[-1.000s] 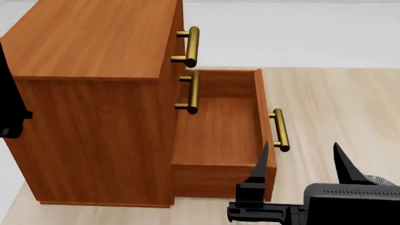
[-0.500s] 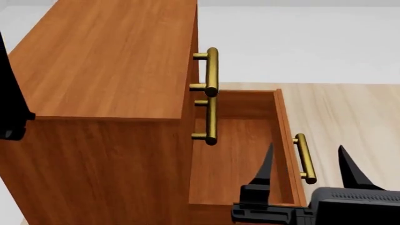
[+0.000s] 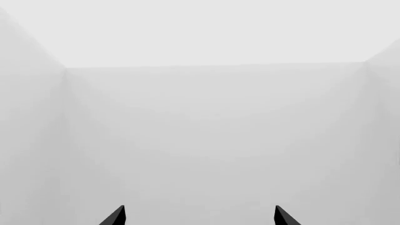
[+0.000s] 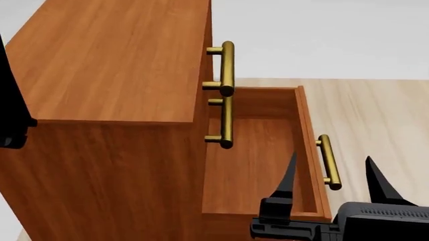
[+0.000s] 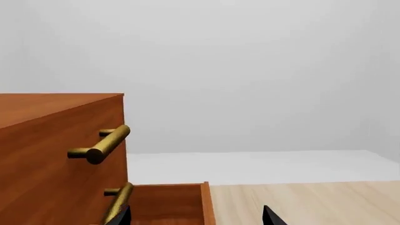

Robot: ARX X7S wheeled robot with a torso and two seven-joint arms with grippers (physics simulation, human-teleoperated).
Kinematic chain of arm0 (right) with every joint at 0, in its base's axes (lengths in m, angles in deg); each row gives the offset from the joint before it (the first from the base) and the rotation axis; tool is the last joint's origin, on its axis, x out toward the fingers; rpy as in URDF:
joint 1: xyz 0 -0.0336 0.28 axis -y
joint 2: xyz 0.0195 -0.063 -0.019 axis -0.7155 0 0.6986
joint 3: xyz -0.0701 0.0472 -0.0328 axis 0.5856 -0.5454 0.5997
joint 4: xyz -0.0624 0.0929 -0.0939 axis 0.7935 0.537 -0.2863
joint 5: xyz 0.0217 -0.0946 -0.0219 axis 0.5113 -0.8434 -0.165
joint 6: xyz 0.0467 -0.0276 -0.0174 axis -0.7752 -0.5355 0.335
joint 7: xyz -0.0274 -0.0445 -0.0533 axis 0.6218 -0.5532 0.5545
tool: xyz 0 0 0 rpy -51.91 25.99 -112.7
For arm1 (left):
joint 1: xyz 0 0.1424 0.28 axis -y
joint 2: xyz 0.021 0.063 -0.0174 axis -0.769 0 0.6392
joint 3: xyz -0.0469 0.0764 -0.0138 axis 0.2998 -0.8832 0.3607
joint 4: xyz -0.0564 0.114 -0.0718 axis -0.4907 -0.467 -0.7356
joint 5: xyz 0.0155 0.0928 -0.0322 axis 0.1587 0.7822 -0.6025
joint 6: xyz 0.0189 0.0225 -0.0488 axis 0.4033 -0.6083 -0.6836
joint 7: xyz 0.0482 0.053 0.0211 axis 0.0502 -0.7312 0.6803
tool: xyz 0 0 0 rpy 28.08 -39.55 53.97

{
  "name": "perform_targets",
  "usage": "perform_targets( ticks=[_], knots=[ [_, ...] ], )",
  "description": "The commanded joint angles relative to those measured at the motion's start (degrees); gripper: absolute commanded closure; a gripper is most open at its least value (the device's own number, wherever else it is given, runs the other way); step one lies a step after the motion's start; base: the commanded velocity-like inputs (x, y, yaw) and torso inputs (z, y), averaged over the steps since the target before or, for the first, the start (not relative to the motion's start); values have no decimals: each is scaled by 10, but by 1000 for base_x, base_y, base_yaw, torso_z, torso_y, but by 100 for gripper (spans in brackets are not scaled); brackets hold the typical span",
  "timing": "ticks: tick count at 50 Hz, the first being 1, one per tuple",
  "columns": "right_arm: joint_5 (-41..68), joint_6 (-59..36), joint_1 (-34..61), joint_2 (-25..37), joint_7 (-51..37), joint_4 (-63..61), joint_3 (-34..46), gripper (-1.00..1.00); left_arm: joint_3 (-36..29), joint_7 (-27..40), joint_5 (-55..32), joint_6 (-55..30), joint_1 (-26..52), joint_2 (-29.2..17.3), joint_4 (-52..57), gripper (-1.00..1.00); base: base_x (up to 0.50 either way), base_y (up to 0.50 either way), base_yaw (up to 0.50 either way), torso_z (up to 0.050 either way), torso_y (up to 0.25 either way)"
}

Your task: Close the bottom drawer of the cabinet and open the top drawer.

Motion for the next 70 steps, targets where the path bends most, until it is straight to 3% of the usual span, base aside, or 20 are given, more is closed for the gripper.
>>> perform_targets(
  ticks=[1, 43, 70],
  knots=[
    [2, 4, -1, 0, -2, 2, 0, -100, -3, 4, -3, -5, 4, -2, 1, -100, 0, 0, 0, 0, -172],
    [13, -8, 7, 13, -16, -14, -2, -100, -3, 13, -11, 2, 3, -10, 3, -100, -1, 0, 0, 0, -140],
    [15, -28, 0, 29, -86, -10, -125, -100, -10, 18, -10, 5, 6, -16, 2, -100, 0, 0, 0, 0, 0]
  ],
)
